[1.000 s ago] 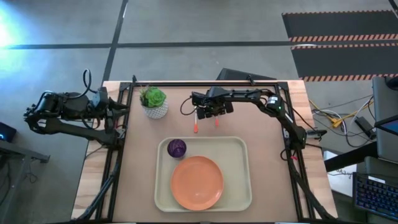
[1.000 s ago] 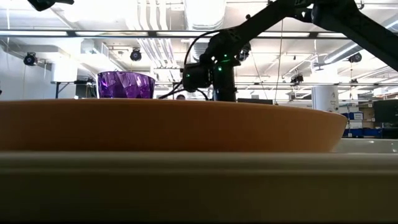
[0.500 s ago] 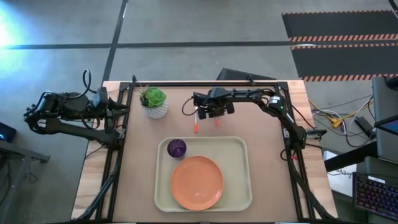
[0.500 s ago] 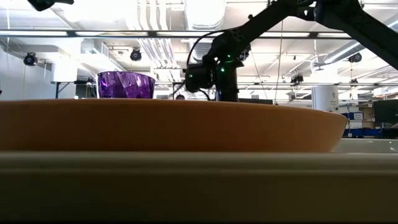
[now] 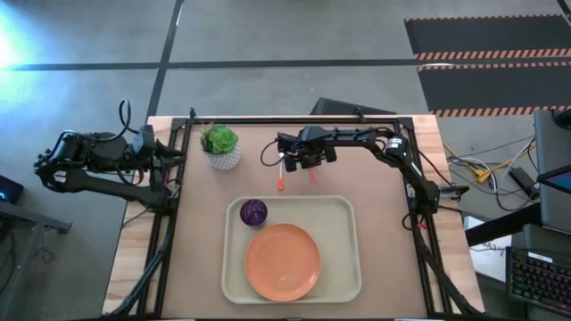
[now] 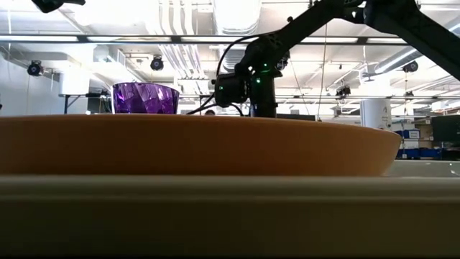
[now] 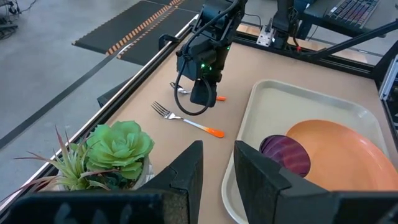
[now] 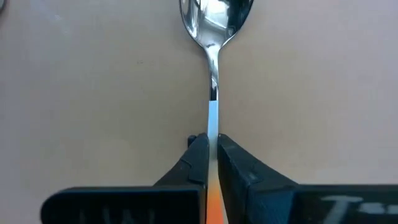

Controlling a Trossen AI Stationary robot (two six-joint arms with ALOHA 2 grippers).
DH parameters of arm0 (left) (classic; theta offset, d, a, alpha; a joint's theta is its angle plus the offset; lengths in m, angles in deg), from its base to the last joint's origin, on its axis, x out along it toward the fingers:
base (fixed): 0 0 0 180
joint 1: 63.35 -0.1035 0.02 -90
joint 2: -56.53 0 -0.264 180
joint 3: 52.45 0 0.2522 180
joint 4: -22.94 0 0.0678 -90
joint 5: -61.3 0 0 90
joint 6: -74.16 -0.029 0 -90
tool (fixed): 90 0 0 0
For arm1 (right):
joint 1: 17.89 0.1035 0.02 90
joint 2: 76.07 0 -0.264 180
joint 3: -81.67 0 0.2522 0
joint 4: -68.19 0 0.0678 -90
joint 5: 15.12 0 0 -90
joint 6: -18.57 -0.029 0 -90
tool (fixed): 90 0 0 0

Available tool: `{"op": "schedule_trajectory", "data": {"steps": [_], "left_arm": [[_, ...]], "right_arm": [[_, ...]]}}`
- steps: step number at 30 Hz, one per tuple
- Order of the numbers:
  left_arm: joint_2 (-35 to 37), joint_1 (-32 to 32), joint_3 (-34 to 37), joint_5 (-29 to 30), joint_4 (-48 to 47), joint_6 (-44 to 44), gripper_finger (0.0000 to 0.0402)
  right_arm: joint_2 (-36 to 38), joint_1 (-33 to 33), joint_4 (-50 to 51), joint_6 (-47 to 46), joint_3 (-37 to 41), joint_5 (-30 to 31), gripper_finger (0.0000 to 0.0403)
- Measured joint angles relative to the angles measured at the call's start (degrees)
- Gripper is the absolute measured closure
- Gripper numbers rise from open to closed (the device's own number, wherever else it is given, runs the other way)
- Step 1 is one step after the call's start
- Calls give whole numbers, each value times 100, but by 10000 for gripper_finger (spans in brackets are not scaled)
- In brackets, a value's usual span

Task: Pick and place plate/cup/fork/spoon on tray
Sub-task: Put the orange spoon on the gray serving tray

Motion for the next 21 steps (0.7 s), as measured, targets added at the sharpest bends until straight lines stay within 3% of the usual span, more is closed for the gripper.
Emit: {"op": "schedule_trajectory", "data": {"steps": [10, 21], "left_arm": [[0, 0, 0, -6, 2, 0, 329], [0, 0, 0, -96, 0, 0, 329]], "right_arm": [[309, 74, 183, 109, -371, 178, 394], [1205, 326, 1733, -420, -599, 408, 394]]}}
